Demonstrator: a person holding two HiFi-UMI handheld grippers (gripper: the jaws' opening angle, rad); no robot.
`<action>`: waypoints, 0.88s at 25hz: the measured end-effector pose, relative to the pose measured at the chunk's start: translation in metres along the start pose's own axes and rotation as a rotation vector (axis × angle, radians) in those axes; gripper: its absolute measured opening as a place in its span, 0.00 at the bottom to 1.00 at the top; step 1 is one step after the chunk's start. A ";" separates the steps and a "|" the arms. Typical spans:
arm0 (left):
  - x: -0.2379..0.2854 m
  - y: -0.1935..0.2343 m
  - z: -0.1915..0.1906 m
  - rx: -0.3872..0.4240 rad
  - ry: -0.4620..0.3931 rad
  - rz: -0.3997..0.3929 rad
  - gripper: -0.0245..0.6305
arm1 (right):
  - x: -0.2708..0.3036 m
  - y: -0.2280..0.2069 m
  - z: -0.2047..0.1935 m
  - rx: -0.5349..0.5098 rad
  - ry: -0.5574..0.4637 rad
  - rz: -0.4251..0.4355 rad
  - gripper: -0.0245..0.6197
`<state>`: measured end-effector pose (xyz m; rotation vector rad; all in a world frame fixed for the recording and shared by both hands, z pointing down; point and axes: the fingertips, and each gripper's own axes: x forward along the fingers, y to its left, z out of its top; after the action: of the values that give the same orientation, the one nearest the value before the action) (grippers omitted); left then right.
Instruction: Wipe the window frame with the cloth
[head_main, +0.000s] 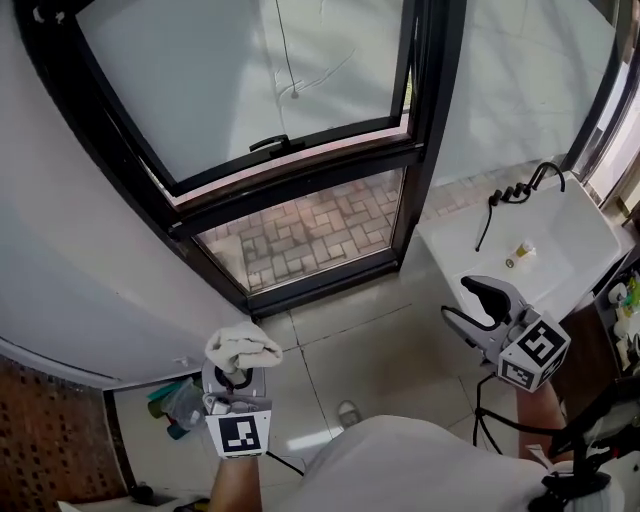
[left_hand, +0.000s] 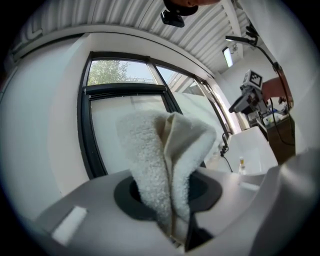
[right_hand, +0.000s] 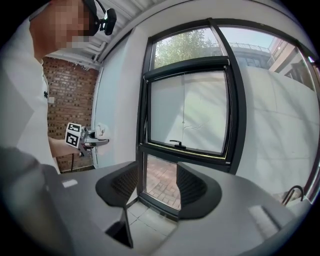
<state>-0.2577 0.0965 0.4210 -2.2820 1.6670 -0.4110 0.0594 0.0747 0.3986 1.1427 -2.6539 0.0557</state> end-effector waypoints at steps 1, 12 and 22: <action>-0.002 -0.006 0.003 -0.011 -0.004 -0.004 0.24 | -0.004 0.000 0.001 -0.003 -0.010 -0.002 0.40; -0.027 -0.057 0.029 -0.032 0.019 -0.014 0.24 | -0.039 0.013 -0.002 -0.019 -0.062 0.050 0.40; -0.031 -0.052 0.021 -0.029 0.051 -0.021 0.24 | -0.017 0.026 -0.013 0.009 -0.039 0.077 0.40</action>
<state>-0.2127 0.1430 0.4198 -2.3305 1.6854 -0.4567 0.0541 0.1064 0.4086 1.0539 -2.7344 0.0600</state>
